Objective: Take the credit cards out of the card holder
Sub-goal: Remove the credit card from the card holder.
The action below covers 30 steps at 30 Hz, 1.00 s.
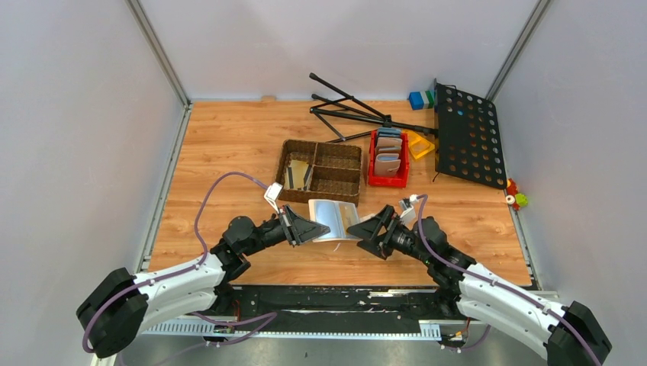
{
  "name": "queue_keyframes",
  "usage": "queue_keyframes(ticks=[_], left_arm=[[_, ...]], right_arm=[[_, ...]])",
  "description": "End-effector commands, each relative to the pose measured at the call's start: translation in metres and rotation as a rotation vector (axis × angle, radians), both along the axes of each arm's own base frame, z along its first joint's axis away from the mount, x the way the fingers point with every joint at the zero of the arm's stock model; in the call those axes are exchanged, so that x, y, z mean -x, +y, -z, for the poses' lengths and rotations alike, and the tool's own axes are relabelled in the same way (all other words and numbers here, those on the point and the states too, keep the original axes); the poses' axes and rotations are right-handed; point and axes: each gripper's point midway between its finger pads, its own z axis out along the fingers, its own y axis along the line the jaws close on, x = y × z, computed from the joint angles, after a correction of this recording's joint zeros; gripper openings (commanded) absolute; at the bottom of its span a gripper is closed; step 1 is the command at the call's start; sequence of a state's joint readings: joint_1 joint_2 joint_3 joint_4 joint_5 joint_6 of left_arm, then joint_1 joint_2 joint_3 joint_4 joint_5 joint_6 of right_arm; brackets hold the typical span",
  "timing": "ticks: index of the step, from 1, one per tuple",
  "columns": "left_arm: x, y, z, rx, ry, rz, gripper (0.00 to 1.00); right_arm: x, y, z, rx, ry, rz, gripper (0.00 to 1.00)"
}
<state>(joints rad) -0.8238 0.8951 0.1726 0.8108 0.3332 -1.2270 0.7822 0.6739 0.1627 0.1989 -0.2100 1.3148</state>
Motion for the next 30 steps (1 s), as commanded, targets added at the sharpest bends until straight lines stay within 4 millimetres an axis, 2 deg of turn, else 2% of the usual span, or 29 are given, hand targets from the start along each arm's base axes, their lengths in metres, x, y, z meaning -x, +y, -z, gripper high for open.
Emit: queue_keyframes(ticks=[1,7,11,13,23,30], left_arm=[[0.002,0.0,-0.038,0.107,-0.071,0.016,0.0],[0.006,-0.002,-0.042,0.135,-0.064,0.046,0.0],[0.008,-0.001,-0.041,0.135,-0.062,0.048,0.0],[0.008,0.0,-0.04,0.135,-0.062,0.045,0.0],[0.009,0.002,-0.036,0.122,-0.059,0.044,0.0],[0.008,0.001,-0.035,0.119,-0.059,0.039,0.0]], right_arm=[[-0.011,0.002,-0.025,-0.042,-0.026,0.041,1.0],[-0.013,0.004,-0.055,-0.169,-0.119,0.042,0.94],[-0.008,0.006,-0.08,-0.242,-0.184,0.01,0.87],[-0.007,0.005,-0.086,-0.263,-0.2,0.012,0.83],[-0.005,-0.007,-0.09,-0.252,-0.233,0.052,0.53],[-0.004,-0.008,-0.084,-0.211,-0.237,0.046,0.38]])
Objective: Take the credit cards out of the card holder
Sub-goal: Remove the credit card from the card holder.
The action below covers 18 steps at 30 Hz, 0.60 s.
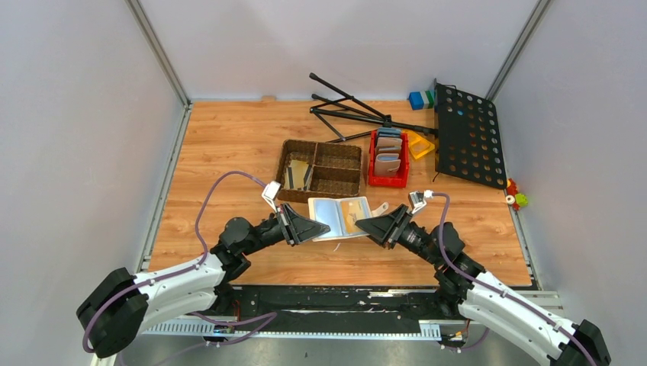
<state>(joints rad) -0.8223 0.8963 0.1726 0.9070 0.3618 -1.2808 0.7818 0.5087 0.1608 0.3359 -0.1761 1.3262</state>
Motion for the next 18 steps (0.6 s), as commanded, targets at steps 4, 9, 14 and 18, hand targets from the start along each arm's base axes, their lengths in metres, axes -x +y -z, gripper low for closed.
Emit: queue_keyframes(ticks=[4,9,14,18], left_arm=[[0.003,-0.002,-0.013,0.029,-0.044,0.021,0.0],[-0.005,0.0,0.007,-0.055,-0.016,-0.024,0.03],[-0.028,0.026,0.08,-0.47,0.113,-0.197,0.43],[-0.037,0.058,0.098,-0.682,0.109,-0.311,0.6]], right_arm=[[-0.003,0.0,-0.007,0.029,-0.026,0.007,0.26],[-0.003,0.0,-0.005,0.058,-0.035,0.008,0.04],[-0.008,-0.005,0.003,0.145,-0.05,0.043,0.0],[-0.016,-0.009,0.019,0.246,-0.055,0.076,0.0]])
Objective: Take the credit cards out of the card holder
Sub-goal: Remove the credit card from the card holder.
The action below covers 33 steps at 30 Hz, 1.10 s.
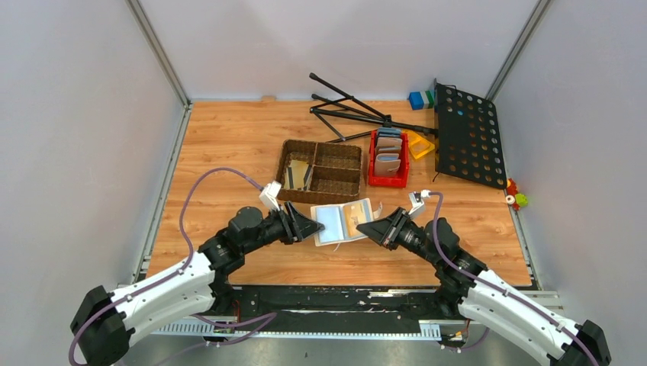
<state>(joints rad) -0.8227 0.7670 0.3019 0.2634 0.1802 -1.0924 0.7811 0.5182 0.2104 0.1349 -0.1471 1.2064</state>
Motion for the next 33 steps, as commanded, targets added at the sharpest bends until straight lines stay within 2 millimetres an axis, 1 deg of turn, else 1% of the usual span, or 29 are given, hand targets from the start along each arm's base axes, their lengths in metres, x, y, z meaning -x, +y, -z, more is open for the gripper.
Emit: queue_keyframes(ticks=[1,4,6,8,9,10,11,13,16,19,21,23,26,28,29,30,31,33], left_arm=[[-0.012,0.047,0.04,-0.349,0.01,-0.145,0.61],[-0.013,0.056,0.028,-0.376,-0.029,-0.165,0.61],[-0.011,0.054,0.017,-0.355,-0.054,-0.149,0.61],[-0.004,0.04,0.005,-0.273,-0.073,-0.083,0.59],[0.0,0.029,-0.003,-0.204,-0.079,-0.04,0.58],[0.003,0.017,-0.017,-0.108,-0.106,-0.001,0.57],[0.008,0.008,-0.022,-0.047,-0.099,0.041,0.56],[0.016,-0.004,-0.027,0.032,-0.092,0.104,0.52],[0.02,-0.015,-0.025,0.049,-0.086,0.153,0.47],[0.024,-0.025,-0.027,0.118,-0.079,0.183,0.41],[0.026,-0.028,-0.032,0.17,-0.079,0.199,0.4],[0.025,-0.03,-0.035,0.182,-0.086,0.205,0.39],[0.023,-0.029,-0.039,0.197,-0.101,0.188,0.38],[0.023,-0.028,-0.042,0.208,-0.104,0.179,0.35],[0.021,-0.027,-0.04,0.196,-0.096,0.17,0.32],[0.018,-0.025,-0.031,0.149,-0.07,0.147,0.32],[0.01,-0.02,-0.021,0.084,-0.05,0.098,0.32],[0.0,-0.001,0.012,-0.108,0.016,-0.002,0.39]], right_arm=[[-0.012,-0.005,-0.01,0.079,-0.079,0.044,0.0],[-0.013,-0.002,-0.007,0.1,-0.108,0.027,0.01],[-0.011,0.001,-0.007,0.1,-0.136,0.002,0.01],[-0.008,0.005,-0.01,0.088,-0.159,-0.031,0.02],[-0.006,0.007,-0.011,0.082,-0.172,-0.044,0.02],[-0.004,0.009,-0.013,0.072,-0.186,-0.063,0.02],[-0.002,0.011,-0.018,0.055,-0.206,-0.077,0.02],[0.001,0.013,-0.022,0.036,-0.225,-0.097,0.02],[0.004,0.014,-0.026,0.025,-0.235,-0.114,0.01],[0.006,0.016,-0.026,0.019,-0.231,-0.13,0.01],[0.008,0.018,-0.027,0.009,-0.226,-0.142,0.0],[0.009,0.019,-0.028,0.001,-0.224,-0.152,0.0],[0.01,0.021,-0.03,-0.012,-0.222,-0.162,0.0],[0.011,0.021,-0.03,-0.015,-0.222,-0.165,0.0],[0.011,0.021,-0.03,-0.014,-0.222,-0.165,0.0],[0.01,0.021,-0.029,-0.007,-0.22,-0.161,0.0],[0.009,0.02,-0.028,0.004,-0.217,-0.153,0.0],[0.006,0.017,-0.026,0.03,-0.211,-0.133,0.0]])
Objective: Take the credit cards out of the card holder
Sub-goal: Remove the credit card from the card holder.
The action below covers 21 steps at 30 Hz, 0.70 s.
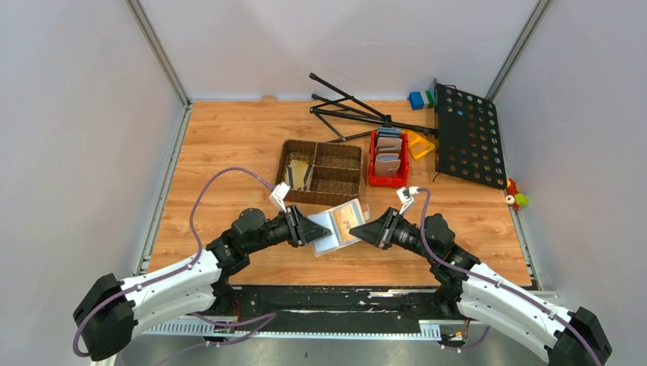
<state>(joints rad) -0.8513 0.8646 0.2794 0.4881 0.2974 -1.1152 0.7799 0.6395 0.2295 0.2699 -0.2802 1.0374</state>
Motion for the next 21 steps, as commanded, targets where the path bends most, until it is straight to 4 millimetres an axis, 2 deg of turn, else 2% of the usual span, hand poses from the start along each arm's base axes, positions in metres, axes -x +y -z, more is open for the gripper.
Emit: queue_keyframes(ticks=[1,4,7,8,10,11,12,14,18,21], left_arm=[[-0.023,0.031,0.031,-0.258,0.044,-0.192,0.46],[-0.028,0.056,0.043,-0.336,0.055,-0.298,0.55],[-0.023,0.059,0.03,-0.272,0.025,-0.294,0.55],[-0.019,0.054,0.02,-0.22,-0.002,-0.266,0.52],[-0.005,0.035,-0.027,-0.019,-0.124,-0.148,0.44],[0.003,0.029,-0.042,0.053,-0.156,-0.099,0.4],[0.011,0.024,-0.055,0.096,-0.185,-0.055,0.36],[0.022,0.013,-0.068,0.1,-0.222,0.006,0.32],[0.03,-0.007,-0.067,0.051,-0.246,0.068,0.32],[0.024,-0.014,-0.052,0.031,-0.205,0.056,0.34]], right_arm=[[-0.005,-0.002,-0.022,-0.02,-0.057,0.025,0.0],[-0.009,-0.007,-0.017,0.024,-0.051,0.059,0.0],[-0.01,-0.009,-0.015,0.043,-0.054,0.069,0.0],[-0.01,-0.01,-0.014,0.042,-0.055,0.07,0.0],[-0.01,-0.009,-0.013,0.042,-0.052,0.068,0.0],[-0.01,-0.009,-0.013,0.042,-0.05,0.065,0.0],[-0.009,-0.008,-0.013,0.041,-0.049,0.061,0.0],[-0.008,-0.007,-0.013,0.042,-0.05,0.049,0.0],[-0.006,-0.003,-0.017,0.031,-0.052,0.026,0.0],[-0.002,-0.002,-0.025,-0.009,-0.055,0.01,0.0]])
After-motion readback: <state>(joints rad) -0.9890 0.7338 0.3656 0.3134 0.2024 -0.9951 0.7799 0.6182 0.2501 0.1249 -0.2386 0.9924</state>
